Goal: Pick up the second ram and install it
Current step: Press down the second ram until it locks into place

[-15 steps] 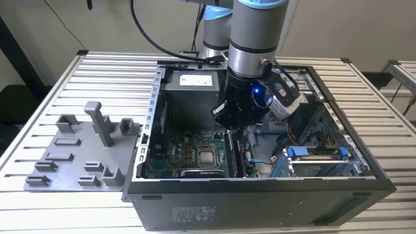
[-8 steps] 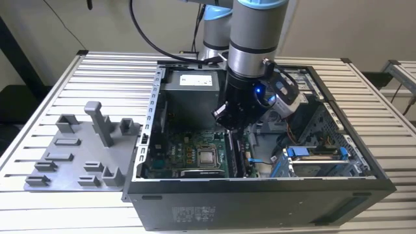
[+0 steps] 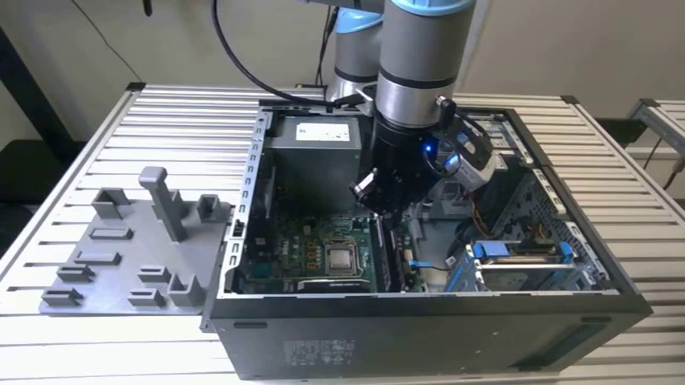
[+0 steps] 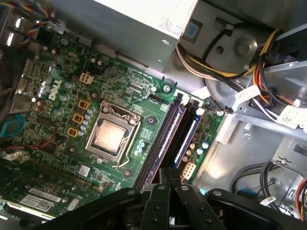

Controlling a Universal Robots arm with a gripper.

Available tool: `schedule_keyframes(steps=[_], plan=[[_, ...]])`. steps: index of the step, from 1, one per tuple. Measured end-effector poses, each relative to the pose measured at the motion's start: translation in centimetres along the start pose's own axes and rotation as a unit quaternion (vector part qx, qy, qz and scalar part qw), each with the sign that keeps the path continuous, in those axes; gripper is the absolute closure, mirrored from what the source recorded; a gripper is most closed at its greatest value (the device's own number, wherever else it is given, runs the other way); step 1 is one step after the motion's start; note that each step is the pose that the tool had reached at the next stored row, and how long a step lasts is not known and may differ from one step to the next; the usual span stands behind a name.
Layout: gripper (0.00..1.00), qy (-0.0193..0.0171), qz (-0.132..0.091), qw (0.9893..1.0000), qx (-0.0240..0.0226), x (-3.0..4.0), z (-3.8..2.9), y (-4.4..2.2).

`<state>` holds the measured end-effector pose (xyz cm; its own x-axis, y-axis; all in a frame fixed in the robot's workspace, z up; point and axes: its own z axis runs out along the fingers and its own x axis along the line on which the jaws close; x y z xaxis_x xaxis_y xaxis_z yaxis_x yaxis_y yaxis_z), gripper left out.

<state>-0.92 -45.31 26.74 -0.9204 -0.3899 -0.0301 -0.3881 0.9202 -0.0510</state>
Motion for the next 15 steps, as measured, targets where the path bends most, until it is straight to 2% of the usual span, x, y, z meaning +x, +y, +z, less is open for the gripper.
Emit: schedule_keyframes(steps=[2,5,6,8,11,15], plan=[[0.89,-0.0041,0.000,0.9999,-0.0107,-0.05,-0.04,-0.02],[0.89,-0.0111,0.001,0.9995,-0.0298,-0.07,-0.19,-0.12],[0.89,-0.0118,0.001,0.9994,-0.0332,-0.09,-0.29,-0.15],[0.89,-0.0123,-0.005,0.9993,-0.0346,-0.08,-0.35,-0.15],[0.89,-0.0127,-0.032,0.9988,-0.0356,-0.09,-0.36,-0.15],[0.89,-0.0132,-0.067,0.9970,-0.0371,-0.09,-0.35,-0.15]])
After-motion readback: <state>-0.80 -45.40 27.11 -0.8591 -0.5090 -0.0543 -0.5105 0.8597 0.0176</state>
